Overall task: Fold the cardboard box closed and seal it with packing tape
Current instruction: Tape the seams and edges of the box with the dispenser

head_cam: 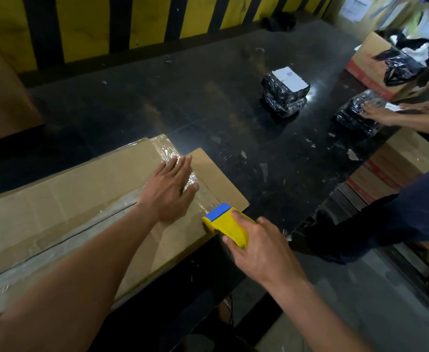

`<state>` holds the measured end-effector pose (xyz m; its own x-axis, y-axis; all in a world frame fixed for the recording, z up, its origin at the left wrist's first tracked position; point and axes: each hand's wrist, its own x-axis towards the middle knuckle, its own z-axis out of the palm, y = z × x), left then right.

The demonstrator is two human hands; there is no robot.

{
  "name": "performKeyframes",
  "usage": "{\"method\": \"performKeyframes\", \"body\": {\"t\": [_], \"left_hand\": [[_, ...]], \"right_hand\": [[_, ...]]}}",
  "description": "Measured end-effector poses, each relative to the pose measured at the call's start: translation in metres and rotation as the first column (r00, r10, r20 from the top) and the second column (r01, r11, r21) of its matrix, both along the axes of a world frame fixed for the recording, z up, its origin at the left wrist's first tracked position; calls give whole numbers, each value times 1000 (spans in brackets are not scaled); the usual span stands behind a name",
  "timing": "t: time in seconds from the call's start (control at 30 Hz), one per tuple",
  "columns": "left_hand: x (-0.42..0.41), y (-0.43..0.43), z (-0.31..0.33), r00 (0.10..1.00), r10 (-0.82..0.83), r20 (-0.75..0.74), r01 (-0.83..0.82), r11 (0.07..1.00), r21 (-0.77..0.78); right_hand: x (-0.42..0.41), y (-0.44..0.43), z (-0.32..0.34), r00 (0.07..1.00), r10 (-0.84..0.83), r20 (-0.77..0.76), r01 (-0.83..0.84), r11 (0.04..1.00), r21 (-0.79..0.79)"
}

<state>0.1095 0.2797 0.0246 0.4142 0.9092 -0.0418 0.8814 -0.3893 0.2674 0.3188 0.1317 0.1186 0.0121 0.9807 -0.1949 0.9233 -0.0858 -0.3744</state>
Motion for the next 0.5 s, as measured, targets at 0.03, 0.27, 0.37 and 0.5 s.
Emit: {"method": "performKeyframes", "body": {"t": [0.03,0.27,0.37,0.5], "left_hand": [[1,1,0,1000,3,-5,-3,1000,-1],[21,-8,7,997,-40,-64,42,999,17],[26,-14,-1,992,-29,-122,33,999,27],[20,-9,-2,992,-44,-121,46,999,17]], "right_hand": [[0,0,-1,1000,-2,2,2,1000,0],[0,-7,-4,1000,-20,19,19,1000,13],[1,-8,-4,1000,-7,-8,7,1000,22],[8,-12,8,999,11,-35,-9,997,74]]}}
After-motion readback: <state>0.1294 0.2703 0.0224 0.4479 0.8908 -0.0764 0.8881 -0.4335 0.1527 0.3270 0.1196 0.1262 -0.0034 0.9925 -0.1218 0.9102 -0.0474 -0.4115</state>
